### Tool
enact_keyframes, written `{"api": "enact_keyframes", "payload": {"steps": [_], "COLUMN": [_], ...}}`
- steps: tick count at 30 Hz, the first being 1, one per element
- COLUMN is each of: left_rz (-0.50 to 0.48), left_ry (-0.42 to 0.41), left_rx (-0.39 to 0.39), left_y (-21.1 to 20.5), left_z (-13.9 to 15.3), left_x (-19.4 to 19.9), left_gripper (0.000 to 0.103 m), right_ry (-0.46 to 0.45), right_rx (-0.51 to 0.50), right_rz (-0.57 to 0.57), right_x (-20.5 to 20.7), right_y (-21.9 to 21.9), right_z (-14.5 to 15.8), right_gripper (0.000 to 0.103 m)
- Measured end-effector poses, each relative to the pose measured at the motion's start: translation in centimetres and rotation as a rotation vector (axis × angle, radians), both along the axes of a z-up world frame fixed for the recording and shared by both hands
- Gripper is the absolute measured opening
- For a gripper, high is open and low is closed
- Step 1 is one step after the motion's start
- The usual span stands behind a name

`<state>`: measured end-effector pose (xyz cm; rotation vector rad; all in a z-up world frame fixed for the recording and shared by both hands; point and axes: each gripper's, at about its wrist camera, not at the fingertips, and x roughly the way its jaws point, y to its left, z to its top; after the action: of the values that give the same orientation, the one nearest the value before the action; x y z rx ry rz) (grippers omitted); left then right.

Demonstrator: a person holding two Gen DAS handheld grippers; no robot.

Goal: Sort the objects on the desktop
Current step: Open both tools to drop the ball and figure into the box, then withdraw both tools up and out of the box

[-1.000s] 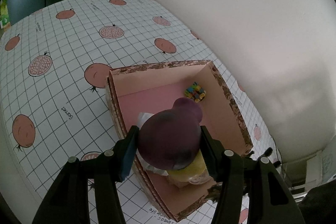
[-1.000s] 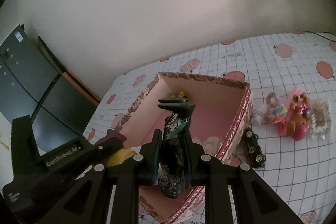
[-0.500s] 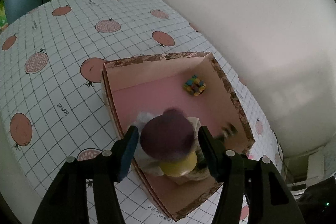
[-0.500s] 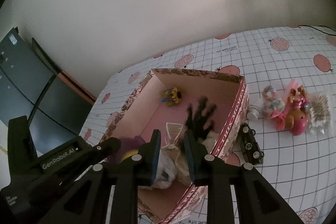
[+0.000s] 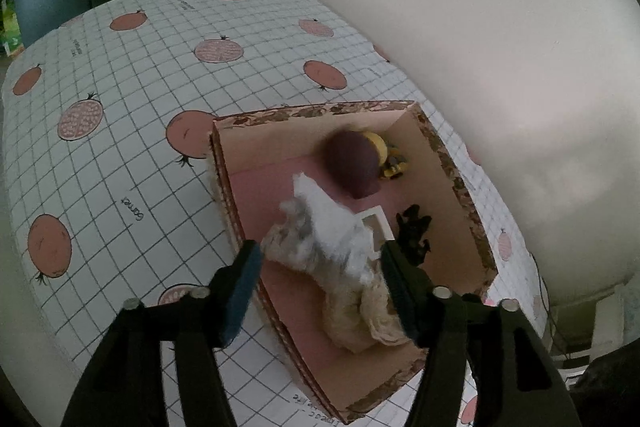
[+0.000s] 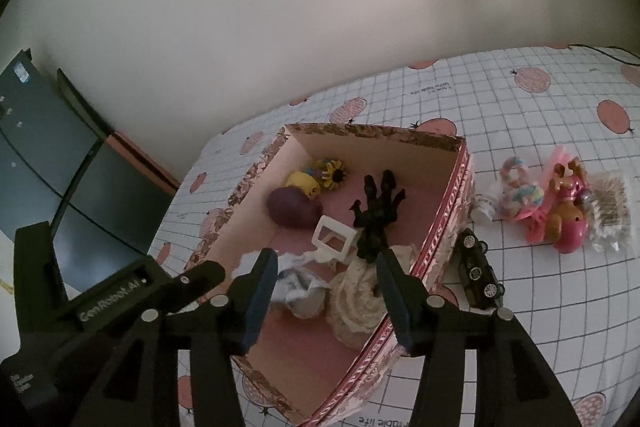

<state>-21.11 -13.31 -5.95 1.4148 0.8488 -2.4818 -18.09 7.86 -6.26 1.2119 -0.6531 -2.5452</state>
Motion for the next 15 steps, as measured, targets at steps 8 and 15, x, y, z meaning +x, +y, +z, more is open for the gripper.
{"api": "enact_keyframes", "payload": {"steps": [8,15], "left_rz": [0.021,0.015], "left_ry": [0.011,0.04], "left_rx": [-0.021,-0.067], "left_y": [-0.37,-0.24], "left_z": [0.07,0.59], "left_x": [0.05,0.11], "left_gripper": [0.086,0.086], "right_ry": [0.012,0.01], "right_rx": [0.015,0.019], "right_rz": [-0.047,-0.078], "right_x": [0.1,0.03], "right_y": [0.39,0.81], "right_z": [0.08,-0.08], "right_gripper": [0.073,0.093]}}
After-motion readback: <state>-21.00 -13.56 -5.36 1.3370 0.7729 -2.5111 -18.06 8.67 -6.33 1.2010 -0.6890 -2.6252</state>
